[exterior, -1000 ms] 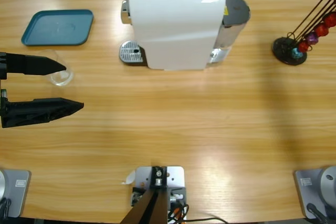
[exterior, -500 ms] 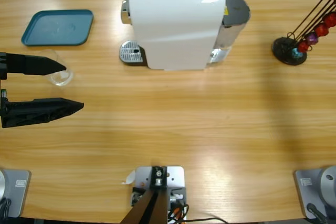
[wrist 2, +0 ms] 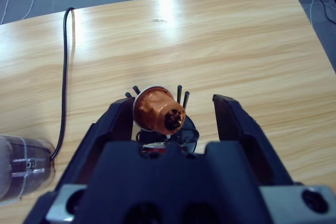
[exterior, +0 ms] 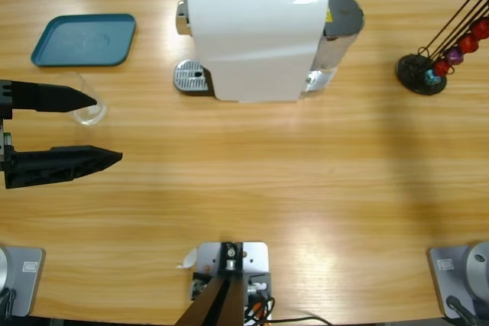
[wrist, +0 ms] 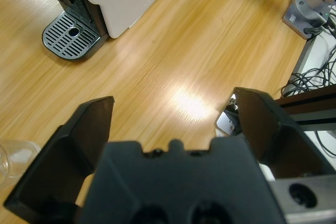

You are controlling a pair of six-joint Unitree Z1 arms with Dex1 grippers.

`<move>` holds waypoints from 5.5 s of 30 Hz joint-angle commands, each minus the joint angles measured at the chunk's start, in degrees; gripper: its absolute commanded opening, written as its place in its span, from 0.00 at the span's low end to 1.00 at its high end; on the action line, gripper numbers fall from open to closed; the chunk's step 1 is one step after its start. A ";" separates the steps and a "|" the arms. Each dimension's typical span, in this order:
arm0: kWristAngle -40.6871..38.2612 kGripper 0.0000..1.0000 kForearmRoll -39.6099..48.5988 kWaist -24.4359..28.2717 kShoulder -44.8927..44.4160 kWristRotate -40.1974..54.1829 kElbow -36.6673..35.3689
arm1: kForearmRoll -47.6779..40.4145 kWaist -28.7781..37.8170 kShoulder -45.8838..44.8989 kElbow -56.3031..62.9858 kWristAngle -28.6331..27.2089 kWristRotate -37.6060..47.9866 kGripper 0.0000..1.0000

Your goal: Pour coffee

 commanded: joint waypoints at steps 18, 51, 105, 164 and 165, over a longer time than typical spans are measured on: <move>-0.55 1.00 -0.65 -0.36 -0.44 -0.61 2.52 | 9.30 4.41 -9.82 -8.51 -0.21 -2.48 0.50; -0.34 1.00 -6.31 -0.36 0.80 -1.44 7.28 | 40.05 14.82 16.25 -29.31 -25.98 11.71 0.87; 0.15 1.00 -6.93 -0.34 -0.26 -1.93 8.90 | 39.61 11.92 18.45 -27.25 -25.29 11.18 0.77; 0.77 1.00 -2.74 -0.32 -12.32 -2.27 8.76 | 51.84 42.33 -1.50 -43.90 -12.11 20.60 0.07; 0.80 1.00 -1.28 -0.34 -13.44 -2.21 8.19 | 53.65 45.44 -0.27 -45.96 -12.23 24.70 0.07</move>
